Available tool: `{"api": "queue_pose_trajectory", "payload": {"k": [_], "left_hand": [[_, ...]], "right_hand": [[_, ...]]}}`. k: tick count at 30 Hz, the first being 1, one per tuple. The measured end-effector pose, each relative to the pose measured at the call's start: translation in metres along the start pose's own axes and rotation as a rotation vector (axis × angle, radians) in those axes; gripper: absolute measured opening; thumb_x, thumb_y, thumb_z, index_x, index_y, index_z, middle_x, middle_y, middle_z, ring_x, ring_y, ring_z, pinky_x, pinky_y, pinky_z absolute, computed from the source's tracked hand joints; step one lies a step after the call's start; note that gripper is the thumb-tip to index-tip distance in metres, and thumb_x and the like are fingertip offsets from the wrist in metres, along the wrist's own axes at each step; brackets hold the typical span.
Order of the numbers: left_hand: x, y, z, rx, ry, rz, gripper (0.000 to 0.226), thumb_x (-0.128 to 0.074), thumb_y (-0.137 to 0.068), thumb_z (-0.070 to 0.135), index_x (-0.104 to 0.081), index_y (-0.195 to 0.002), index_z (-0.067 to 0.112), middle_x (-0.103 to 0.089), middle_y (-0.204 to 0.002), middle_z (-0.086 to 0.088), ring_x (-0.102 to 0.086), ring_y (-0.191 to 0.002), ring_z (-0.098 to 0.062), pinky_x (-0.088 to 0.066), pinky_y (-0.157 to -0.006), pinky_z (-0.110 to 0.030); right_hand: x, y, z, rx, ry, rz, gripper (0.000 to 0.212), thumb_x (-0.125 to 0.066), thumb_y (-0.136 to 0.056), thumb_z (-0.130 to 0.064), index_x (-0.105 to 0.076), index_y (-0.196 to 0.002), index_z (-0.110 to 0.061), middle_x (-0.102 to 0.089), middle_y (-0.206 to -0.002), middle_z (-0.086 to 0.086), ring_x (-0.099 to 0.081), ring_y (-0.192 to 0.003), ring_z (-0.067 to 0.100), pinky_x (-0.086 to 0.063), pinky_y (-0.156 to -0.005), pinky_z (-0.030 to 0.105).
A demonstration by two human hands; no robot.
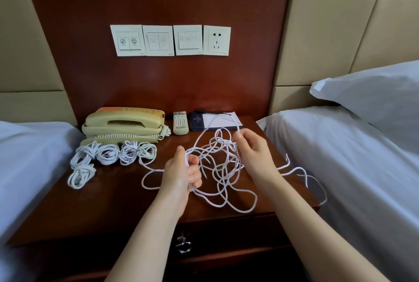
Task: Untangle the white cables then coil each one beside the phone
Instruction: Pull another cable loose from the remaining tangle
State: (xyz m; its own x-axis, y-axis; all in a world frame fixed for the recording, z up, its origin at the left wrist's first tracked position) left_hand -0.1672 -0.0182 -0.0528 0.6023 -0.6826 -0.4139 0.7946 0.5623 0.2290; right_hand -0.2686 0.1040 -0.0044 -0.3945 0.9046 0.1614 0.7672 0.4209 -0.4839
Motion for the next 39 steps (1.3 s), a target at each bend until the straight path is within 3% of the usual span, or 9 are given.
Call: {"api": "queue_pose_trajectory", "payload": {"k": [8, 12, 16, 21, 25, 30, 33, 36, 39], "left_hand": [[-0.015, 0.017, 0.009, -0.274, -0.362, -0.04, 0.052, -0.04, -0.098, 0.045, -0.067, -0.07, 0.01, -0.027, -0.04, 0.009, -0.027, -0.038, -0.009, -0.024, -0.044, -0.025], [-0.036, 0.025, 0.002, -0.265, -0.403, -0.231, 0.036, -0.047, -0.096, 0.036, -0.055, -0.07, 0.013, -0.026, -0.045, 0.01, -0.026, -0.042, -0.009, -0.023, -0.046, -0.026], [-0.037, 0.021, -0.002, -0.247, -0.418, -0.213, 0.036, -0.042, -0.1, 0.023, -0.054, -0.07, 0.008, -0.028, -0.039, 0.011, -0.027, -0.036, -0.006, -0.028, -0.043, -0.02], [-0.031, 0.01, -0.001, -0.176, -0.134, -0.086, 0.033, -0.042, -0.101, 0.021, -0.05, -0.072, 0.006, -0.027, -0.039, 0.008, -0.026, -0.033, -0.005, -0.025, -0.036, -0.017], [-0.03, 0.003, -0.014, -0.069, 0.08, -0.074, 0.034, -0.038, -0.102, 0.02, -0.047, -0.072, 0.007, -0.022, -0.038, 0.008, -0.021, -0.03, -0.004, -0.021, -0.033, -0.017], [-0.028, -0.001, -0.028, 0.002, 0.111, -0.079, 0.035, -0.036, -0.103, 0.022, -0.046, -0.072, 0.009, -0.023, -0.036, 0.009, -0.02, -0.028, -0.004, -0.021, -0.03, -0.016], [-0.029, 0.0, -0.035, 0.041, 0.072, -0.092, 0.037, -0.035, -0.103, 0.022, -0.045, -0.07, 0.008, -0.024, -0.035, 0.008, -0.02, -0.028, -0.004, -0.022, -0.03, -0.015], [-0.03, 0.001, -0.036, 0.054, 0.063, -0.096, 0.037, -0.035, -0.103, 0.022, -0.044, -0.07, 0.008, -0.024, -0.035, 0.008, -0.02, -0.027, -0.004, -0.022, -0.029, -0.015], [-0.031, -0.001, -0.035, 0.061, 0.053, -0.106, 0.037, -0.035, -0.103, 0.022, -0.045, -0.071, 0.008, -0.024, -0.035, 0.008, -0.021, -0.028, -0.003, -0.021, -0.03, -0.015]], "right_hand": [[-0.025, 0.015, -0.027, -0.036, -0.026, -0.262, 0.029, -0.047, -0.097, -0.01, -0.061, -0.073, -0.008, -0.051, -0.052, -0.003, -0.046, -0.049, 0.011, -0.038, -0.05, 0.019], [-0.018, 0.01, -0.031, -0.171, -0.153, -0.186, 0.026, -0.047, -0.097, -0.008, -0.063, -0.078, 0.0, -0.053, -0.048, -0.008, -0.041, -0.036, 0.0, -0.037, -0.042, 0.014], [-0.001, 0.004, -0.025, -0.112, 0.116, -0.171, 0.025, -0.052, -0.095, -0.016, -0.069, -0.078, -0.009, -0.059, -0.055, -0.007, -0.036, -0.038, 0.002, -0.029, -0.042, 0.015], [0.043, 0.003, -0.018, -0.032, 0.789, -0.133, 0.022, -0.054, -0.093, -0.032, -0.063, -0.111, -0.023, -0.06, -0.107, -0.005, -0.057, -0.086, 0.009, -0.043, -0.073, 0.022], [0.078, 0.021, 0.013, -0.203, 0.938, -0.424, 0.05, -0.068, -0.082, -0.041, -0.054, -0.126, -0.024, -0.039, -0.128, 0.0, -0.047, -0.11, 0.019, -0.043, -0.094, 0.029], [0.106, 0.032, 0.044, -0.3, 1.078, -0.537, 0.042, -0.07, -0.081, -0.036, -0.055, -0.117, -0.02, -0.038, -0.113, 0.0, -0.046, -0.109, 0.022, -0.042, -0.092, 0.031], [0.11, 0.031, 0.049, -0.292, 1.087, -0.534, 0.019, -0.066, -0.086, -0.034, -0.05, -0.089, -0.024, -0.042, -0.099, -0.001, -0.048, -0.093, 0.019, -0.039, -0.078, 0.027], [0.112, 0.029, 0.049, -0.244, 1.153, -0.544, 0.029, -0.06, -0.09, -0.033, -0.042, -0.068, -0.028, -0.047, -0.091, 0.001, -0.045, -0.083, 0.018, -0.033, -0.07, 0.025], [0.115, 0.027, 0.044, -0.242, 1.178, -0.475, 0.018, -0.054, -0.094, -0.029, -0.051, -0.078, -0.022, -0.058, -0.095, 0.006, -0.055, -0.088, 0.025, -0.037, -0.069, 0.029]]}}
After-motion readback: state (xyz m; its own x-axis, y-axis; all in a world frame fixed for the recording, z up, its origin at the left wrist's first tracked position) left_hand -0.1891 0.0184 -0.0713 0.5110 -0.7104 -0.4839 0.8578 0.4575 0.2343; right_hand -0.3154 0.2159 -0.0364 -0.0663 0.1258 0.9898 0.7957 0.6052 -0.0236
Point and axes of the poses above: each hand's wrist, its own y-axis away from the middle knuckle, its own x-axis out of the back of the hand, z = x × y, the point moved 7 cm from there along -y, towards the middle knuckle
